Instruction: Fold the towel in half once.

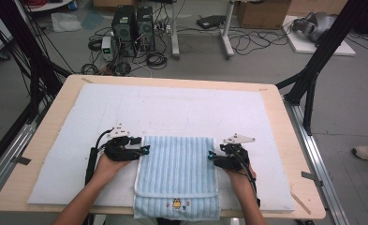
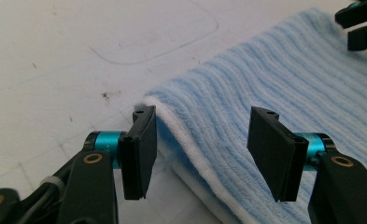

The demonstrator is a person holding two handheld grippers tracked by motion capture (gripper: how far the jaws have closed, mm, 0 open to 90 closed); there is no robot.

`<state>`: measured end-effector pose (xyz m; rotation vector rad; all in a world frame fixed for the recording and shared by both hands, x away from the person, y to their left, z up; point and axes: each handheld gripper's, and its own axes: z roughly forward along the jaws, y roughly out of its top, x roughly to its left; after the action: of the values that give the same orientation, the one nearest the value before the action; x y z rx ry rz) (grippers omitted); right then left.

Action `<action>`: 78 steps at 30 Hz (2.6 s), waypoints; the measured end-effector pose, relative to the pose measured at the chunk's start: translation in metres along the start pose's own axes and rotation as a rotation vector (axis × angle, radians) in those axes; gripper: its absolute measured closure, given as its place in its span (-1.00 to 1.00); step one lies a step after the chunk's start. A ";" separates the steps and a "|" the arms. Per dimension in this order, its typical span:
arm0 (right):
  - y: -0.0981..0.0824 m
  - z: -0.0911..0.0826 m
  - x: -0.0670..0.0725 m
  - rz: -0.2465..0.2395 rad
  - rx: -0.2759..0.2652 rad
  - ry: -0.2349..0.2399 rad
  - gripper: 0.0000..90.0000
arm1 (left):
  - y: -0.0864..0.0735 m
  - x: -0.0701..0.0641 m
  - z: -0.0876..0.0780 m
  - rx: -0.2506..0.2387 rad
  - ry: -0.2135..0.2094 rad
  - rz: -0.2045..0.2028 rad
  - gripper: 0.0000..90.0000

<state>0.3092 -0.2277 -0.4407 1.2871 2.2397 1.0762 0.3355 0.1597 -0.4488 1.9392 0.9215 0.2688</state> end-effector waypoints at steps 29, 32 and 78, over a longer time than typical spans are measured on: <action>0.008 0.009 0.002 -0.035 0.023 0.019 0.92 | 0.016 0.000 0.017 0.062 0.021 -0.017 0.91; 0.014 0.014 -0.005 -0.013 0.007 0.022 0.92 | 0.016 0.006 0.022 0.048 0.026 -0.044 0.91; 0.072 0.049 -0.032 0.034 -0.143 -0.088 -0.09 | 0.051 0.060 0.019 -0.175 0.108 -0.101 -0.24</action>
<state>0.3983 -0.2115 -0.4209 1.2912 2.0441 1.1469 0.4118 0.1748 -0.4274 1.7257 1.0289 0.3852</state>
